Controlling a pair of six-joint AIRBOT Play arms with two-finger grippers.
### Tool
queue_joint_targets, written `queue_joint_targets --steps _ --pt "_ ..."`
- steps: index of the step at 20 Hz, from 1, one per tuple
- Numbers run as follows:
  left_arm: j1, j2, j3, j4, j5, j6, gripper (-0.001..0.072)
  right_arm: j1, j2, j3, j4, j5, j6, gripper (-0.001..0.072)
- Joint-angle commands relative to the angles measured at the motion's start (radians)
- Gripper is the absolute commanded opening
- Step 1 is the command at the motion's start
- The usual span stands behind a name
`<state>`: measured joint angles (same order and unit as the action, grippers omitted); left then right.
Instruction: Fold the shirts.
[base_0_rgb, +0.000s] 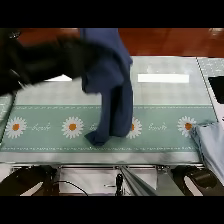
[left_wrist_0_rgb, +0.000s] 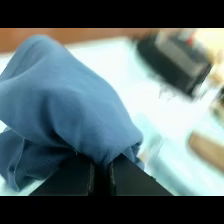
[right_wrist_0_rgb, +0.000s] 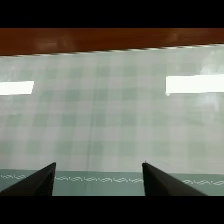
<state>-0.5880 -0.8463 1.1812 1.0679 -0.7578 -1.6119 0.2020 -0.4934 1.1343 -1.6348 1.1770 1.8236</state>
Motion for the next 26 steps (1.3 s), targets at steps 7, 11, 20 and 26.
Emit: queue_joint_targets --steps 7,11,20,26 --pt "0.186 0.007 -0.647 0.022 -0.193 0.011 0.0029 0.001 -0.173 -0.051 0.002 0.085 0.016 0.0622" --pt "0.373 -0.021 -0.57 0.176 -0.294 0.01 0.0702 -0.006 -0.358 -0.087 0.038 -0.002 -0.003 0.0624" --pt "0.966 0.062 -0.694 -0.131 -0.366 0.15 0.0699 -0.682 -0.352 -0.303 0.278 -0.031 -0.142 0.0623" --pt "0.942 -0.165 -0.833 -0.377 -0.501 0.487 0.0699 -0.611 -0.349 -0.52 0.579 -0.015 -0.407 0.0623"
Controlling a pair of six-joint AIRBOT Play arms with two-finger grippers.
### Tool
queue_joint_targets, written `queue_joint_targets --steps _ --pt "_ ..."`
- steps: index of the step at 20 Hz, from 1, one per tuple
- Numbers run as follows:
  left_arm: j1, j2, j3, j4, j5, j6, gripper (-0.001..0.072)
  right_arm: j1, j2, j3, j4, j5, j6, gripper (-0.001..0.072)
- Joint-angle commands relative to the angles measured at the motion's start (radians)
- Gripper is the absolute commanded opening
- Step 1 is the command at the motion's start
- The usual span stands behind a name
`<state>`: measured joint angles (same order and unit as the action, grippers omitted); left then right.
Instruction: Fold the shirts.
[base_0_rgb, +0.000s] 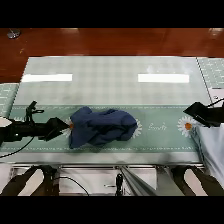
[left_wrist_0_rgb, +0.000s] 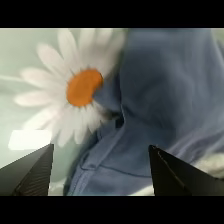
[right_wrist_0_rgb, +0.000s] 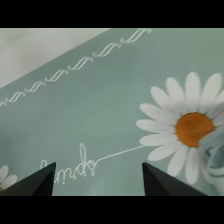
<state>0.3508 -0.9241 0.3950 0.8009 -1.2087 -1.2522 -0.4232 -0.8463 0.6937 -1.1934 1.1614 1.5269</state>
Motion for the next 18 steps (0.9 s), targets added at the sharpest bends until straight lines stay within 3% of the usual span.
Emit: queue_joint_targets --steps 1,5,6,7,8,13,18 --pt "-0.004 -0.112 -0.046 -0.11 -0.046 0.147 0.07 0.039 0.003 -0.079 0.138 -0.002 -0.111 0.0623" --pt "-0.041 -0.194 -0.047 -0.159 -0.056 0.238 0.0684 0.141 0.003 -0.079 0.138 -0.018 -0.102 0.0623" --pt "-0.054 -0.202 -0.047 -0.184 -0.055 0.265 0.054 0.168 0.003 -0.079 0.138 -0.027 -0.092 0.0623" --pt "-0.065 -0.206 -0.047 -0.192 -0.052 0.282 0.0219 0.192 0.003 -0.079 0.138 -0.037 -0.085 0.0623" --pt "-0.073 -0.205 -0.046 -0.193 -0.048 0.304 0.0024 0.22 0.003 -0.079 0.138 -0.044 -0.079 0.0623" --pt "-0.071 -0.205 -0.028 -0.204 -0.053 0.317 0.0023 0.416 -0.071 -0.109 0.155 -0.041 -0.046 0.0623" --pt "-0.071 -0.205 -0.02 -0.204 -0.057 0.317 0.0023 0.66 -0.2 -0.113 0.291 -0.099 -0.076 0.0623"
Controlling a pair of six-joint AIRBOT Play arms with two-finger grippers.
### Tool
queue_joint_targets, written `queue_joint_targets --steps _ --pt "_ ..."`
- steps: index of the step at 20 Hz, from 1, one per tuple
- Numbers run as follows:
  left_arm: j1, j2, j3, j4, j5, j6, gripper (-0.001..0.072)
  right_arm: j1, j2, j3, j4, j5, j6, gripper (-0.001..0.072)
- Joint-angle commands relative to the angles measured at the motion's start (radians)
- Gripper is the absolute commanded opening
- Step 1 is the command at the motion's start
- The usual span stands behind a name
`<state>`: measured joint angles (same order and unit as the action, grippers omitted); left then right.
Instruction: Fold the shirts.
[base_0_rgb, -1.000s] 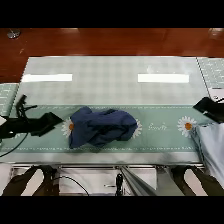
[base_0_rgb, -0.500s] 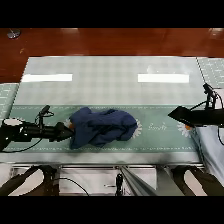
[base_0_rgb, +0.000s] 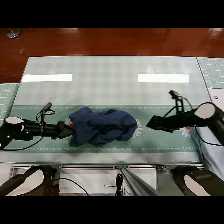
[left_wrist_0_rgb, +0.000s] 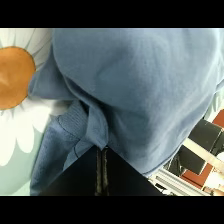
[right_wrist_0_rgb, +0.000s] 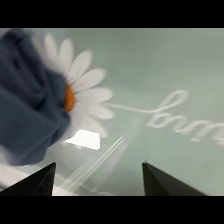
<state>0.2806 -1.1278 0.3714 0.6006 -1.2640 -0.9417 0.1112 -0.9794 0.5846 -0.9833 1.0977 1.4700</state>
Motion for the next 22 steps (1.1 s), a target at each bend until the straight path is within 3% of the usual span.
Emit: queue_joint_targets --steps 1,6,10,11,13,14,16,18,20,22 --pt "-0.001 -0.001 0.003 -0.004 -0.002 0.006 0.0023 0.164 -0.095 -0.004 0.116 -0.059 -0.036 0.0623" --pt "-0.001 -0.001 0.003 -0.004 -0.001 0.006 0.0024 0.223 -0.188 -0.004 0.346 -0.187 -0.166 0.0623" --pt "-0.001 -0.001 0.003 -0.004 -0.001 0.006 0.0023 0.223 -0.254 0.005 0.445 -0.245 -0.25 0.0619" --pt "-0.001 -0.001 0.003 -0.004 -0.001 0.006 0.0023 0.223 -0.267 0.011 0.478 -0.253 -0.279 0.0571" --pt "-0.001 -0.001 0.004 -0.01 0.0 0.006 0.0024 0.223 -0.286 0.034 0.508 -0.246 -0.321 0.0133" --pt "0.0 -0.001 0.006 -0.02 0.0 0.007 0.0024 0.222 -0.287 0.054 0.5 -0.225 -0.351 0.0025" --pt "0.0 0.003 0.045 -0.055 -0.006 0.008 0.0023 0.213 -0.286 0.131 0.433 -0.16 -0.341 0.0025" --pt "-0.001 0.031 0.156 -0.141 -0.023 0.013 0.0023 0.171 -0.286 0.286 0.274 -0.057 -0.25 0.0024" --pt "-0.001 0.078 0.343 -0.315 -0.004 0.025 0.0023 0.1 -0.286 0.558 0.095 0.068 -0.139 0.0024" --pt "-0.003 0.112 0.592 -0.436 0.085 0.014 0.0022 0.043 -0.286 0.887 0.008 0.148 -0.072 0.0024"
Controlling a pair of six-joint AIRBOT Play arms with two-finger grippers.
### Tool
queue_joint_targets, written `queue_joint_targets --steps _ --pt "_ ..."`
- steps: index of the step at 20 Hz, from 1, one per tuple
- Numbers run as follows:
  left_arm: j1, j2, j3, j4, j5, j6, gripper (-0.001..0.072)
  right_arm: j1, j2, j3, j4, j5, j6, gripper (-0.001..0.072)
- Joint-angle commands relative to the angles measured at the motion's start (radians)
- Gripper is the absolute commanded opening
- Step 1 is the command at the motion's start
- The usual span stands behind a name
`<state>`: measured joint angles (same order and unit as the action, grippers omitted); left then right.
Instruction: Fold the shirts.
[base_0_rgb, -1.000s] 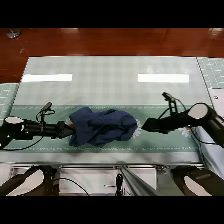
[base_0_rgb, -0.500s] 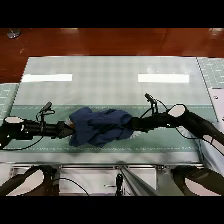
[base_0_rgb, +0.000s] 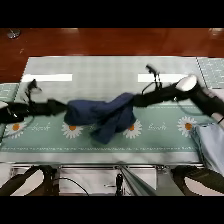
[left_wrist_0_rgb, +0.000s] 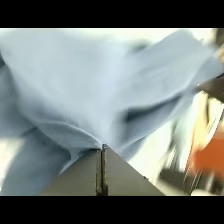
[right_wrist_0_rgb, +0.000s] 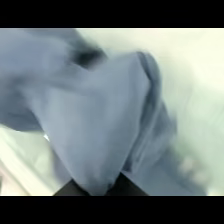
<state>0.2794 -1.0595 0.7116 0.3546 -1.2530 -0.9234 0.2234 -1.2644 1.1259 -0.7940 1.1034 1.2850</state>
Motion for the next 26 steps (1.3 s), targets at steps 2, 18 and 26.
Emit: queue_joint_targets --steps 2,18,26 --pt "0.002 0.057 0.521 -0.171 0.165 -0.063 0.0023 -0.106 -0.001 0.667 -0.209 0.221 0.146 0.0024" --pt "0.015 0.318 1.321 0.436 0.1 -0.323 0.0023 -0.117 0.541 0.919 -0.316 0.592 0.227 0.0025" --pt "0.013 0.277 0.851 0.431 -0.09 -0.372 0.0023 -0.117 0.557 0.325 -0.166 0.488 0.171 0.0024"
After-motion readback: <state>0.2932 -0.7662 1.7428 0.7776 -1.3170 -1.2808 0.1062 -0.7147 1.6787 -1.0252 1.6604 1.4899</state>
